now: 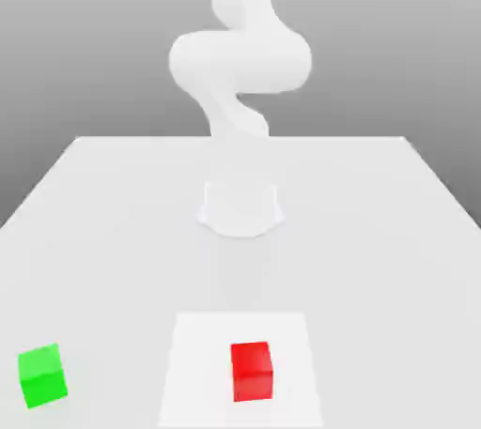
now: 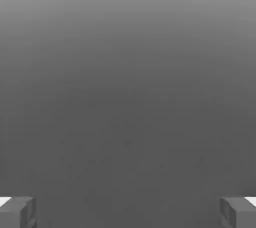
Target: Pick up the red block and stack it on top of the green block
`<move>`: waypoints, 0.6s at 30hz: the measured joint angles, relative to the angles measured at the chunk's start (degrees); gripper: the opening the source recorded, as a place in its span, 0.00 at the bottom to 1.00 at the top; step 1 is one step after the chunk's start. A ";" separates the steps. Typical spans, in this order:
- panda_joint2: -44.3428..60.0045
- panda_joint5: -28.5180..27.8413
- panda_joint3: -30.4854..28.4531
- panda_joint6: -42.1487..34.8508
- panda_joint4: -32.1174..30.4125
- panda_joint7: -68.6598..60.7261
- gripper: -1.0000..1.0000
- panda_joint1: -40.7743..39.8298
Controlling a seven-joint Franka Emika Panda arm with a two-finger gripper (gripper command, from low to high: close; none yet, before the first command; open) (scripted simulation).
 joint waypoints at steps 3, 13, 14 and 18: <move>6.55 0.09 -0.15 3.04 -2.17 -0.69 0.50 0.38; 27.36 0.45 -0.24 12.77 -9.07 -2.92 0.50 1.21; 29.44 0.47 -0.20 13.74 -9.75 -3.13 0.50 1.24; 37.75 0.41 -0.10 17.61 -12.51 -3.86 0.50 1.48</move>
